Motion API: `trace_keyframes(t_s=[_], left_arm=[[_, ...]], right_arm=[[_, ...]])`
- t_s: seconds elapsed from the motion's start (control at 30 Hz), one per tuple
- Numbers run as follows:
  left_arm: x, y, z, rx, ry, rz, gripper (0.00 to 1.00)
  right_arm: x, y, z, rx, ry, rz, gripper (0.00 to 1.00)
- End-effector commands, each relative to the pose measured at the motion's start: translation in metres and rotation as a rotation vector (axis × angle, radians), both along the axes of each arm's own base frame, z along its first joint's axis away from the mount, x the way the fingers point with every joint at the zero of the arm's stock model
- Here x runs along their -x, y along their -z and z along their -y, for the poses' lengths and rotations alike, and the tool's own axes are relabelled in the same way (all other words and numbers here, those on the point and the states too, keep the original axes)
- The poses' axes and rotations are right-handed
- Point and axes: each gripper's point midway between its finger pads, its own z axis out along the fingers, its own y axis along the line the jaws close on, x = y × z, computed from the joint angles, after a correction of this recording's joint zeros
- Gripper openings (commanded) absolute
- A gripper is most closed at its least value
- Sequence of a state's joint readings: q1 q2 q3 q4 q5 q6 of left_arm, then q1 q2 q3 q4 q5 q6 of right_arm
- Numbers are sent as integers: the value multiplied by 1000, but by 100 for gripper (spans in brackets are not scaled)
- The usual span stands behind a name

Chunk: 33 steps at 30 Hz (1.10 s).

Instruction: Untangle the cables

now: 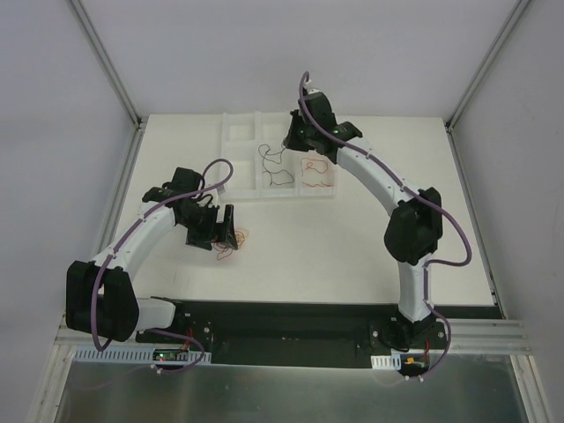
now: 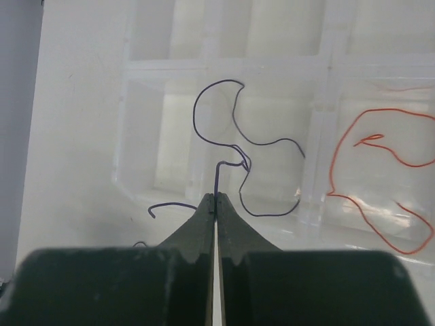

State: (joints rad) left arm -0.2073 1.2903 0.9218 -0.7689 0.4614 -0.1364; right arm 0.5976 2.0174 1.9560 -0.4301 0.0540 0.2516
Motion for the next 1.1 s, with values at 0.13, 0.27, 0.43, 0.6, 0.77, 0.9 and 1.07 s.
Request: trace_keyframes(t_s=[0.13,0.27,0.43,0.6,0.77,0.9,1.07], left_arm=[[-4,-7,-3,-6,16,21,86],[-4,-7,-3,-8,17,22,86],[-5,-6,-4,-9,12,21,86],[-5,-4,-5,-15,10,15,86],[-5,-4,-9,-44,-9,13,85],[-8,-1,-20,-96,-100,3,84],[-25,9,-18,-72,-226,7,85]], right_arm=[[-20,54,-65,-26,-15,-90,1],[-40,73,-26,153,140,-57,1],[-41,94,-11,266,128,-53,1],[-41,107,-13,343,74,-39,1],[-38,90,-22,355,16,-19,39],[-7,38,-18,272,-28,-48,61],[58,2,7,275,-156,-132,70]])
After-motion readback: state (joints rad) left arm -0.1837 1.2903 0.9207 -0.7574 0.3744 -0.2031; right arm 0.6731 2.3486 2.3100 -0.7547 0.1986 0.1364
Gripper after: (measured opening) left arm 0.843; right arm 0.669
